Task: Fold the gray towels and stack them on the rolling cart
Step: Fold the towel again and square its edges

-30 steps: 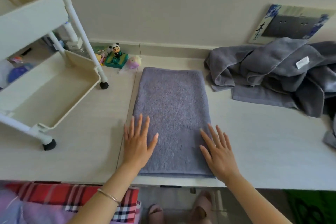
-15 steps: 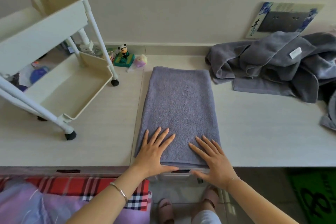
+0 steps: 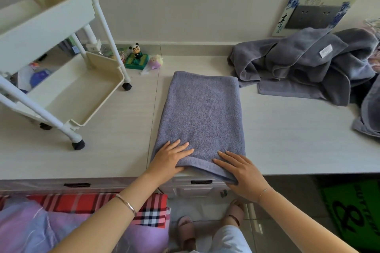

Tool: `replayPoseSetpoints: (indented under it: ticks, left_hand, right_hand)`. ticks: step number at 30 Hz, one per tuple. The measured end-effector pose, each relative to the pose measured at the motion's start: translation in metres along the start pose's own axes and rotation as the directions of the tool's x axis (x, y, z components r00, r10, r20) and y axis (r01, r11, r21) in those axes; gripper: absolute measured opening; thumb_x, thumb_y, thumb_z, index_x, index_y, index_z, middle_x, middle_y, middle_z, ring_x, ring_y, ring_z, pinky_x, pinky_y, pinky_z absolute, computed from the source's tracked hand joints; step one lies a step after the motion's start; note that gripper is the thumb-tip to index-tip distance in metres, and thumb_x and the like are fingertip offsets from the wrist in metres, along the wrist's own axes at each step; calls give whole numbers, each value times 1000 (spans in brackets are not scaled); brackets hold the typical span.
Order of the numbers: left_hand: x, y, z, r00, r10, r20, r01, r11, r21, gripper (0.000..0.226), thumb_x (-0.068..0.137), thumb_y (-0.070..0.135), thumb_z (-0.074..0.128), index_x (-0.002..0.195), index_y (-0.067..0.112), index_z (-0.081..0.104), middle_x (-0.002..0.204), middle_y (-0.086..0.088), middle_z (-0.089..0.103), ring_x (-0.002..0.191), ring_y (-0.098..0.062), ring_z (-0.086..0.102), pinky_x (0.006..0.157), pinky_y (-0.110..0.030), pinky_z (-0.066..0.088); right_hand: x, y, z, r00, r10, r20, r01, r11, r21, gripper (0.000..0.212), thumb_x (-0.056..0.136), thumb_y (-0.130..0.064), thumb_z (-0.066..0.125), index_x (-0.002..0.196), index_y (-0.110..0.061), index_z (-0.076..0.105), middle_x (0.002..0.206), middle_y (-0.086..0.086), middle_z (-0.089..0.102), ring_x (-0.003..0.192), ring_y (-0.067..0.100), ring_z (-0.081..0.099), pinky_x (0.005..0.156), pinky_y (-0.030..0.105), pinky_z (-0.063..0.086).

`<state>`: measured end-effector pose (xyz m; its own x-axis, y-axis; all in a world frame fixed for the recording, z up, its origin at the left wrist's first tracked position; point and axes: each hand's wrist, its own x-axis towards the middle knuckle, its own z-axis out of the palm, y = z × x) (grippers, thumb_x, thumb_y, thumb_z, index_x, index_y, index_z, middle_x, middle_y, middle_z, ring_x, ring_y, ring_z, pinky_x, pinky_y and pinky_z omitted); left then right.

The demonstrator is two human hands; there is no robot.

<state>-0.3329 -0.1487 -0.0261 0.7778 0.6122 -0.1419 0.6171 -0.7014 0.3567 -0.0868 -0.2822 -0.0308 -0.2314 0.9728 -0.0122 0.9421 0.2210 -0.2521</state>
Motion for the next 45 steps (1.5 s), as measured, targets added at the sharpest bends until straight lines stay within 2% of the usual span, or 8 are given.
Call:
replayPoseSetpoints:
  ticks: [5,10,17,21,23,25,35,45]
  left_hand:
    - [-5,-8,-32,991,-114,74,118,992,-49,44,89,18,59,131,28,55,136,1,55,130,-17,46,100,-26,36]
    - [14,0,-105,908,-164,386,261,942,-212,22,88,33,65,73,18,61,62,3,49,59,-14,47,56,-27,31]
    - [45,-5,-185,818,-170,550,489,708,-509,40,82,45,66,103,11,71,96,-5,74,87,-18,71,78,-25,55]
    - [75,-20,-153,804,-572,161,411,341,-845,40,84,55,59,97,19,70,100,-3,72,89,-18,67,82,-29,52]
    - [79,-32,-121,613,-760,216,347,13,-938,56,88,62,47,106,13,67,93,-7,68,81,-20,61,77,-33,49]
    - [68,-36,-86,601,-726,334,389,-99,-916,66,84,69,45,107,11,68,90,-6,69,81,-22,63,76,-33,51]
    - [28,-5,-42,698,-634,-332,225,635,-739,13,95,28,53,99,16,54,82,-14,61,72,-30,58,61,-39,45]
    - [50,-21,-29,626,-740,-246,470,610,-639,28,95,34,51,103,7,52,82,-10,62,65,-26,56,54,-34,38]
  right_hand:
    - [2,14,-27,979,163,123,-185,962,201,55,81,-18,61,134,-25,52,136,-8,53,122,12,51,103,22,36]
    - [31,35,-95,906,230,355,-379,815,438,16,87,-18,63,72,-11,63,66,11,57,60,13,46,61,28,37]
    - [64,52,-160,891,298,341,-420,262,869,23,87,-23,58,104,-9,67,104,4,72,97,14,67,82,23,51]
    - [102,64,-121,731,614,297,-391,20,920,38,89,-43,57,109,-12,64,116,3,64,108,18,58,90,30,45]
    - [110,67,-94,649,688,324,-448,1,894,48,86,-54,56,115,-17,63,121,-1,59,114,19,52,101,35,40]
    - [102,67,-74,625,705,336,-494,24,869,45,88,-52,54,115,-17,63,119,0,58,111,21,52,99,36,40]
    - [79,51,-58,753,656,-45,-424,537,730,29,95,-24,51,76,-3,44,67,12,45,62,18,39,55,23,31]
    - [108,57,-39,639,769,2,-633,525,569,26,97,-29,43,82,-8,42,70,4,52,69,30,51,59,34,37]
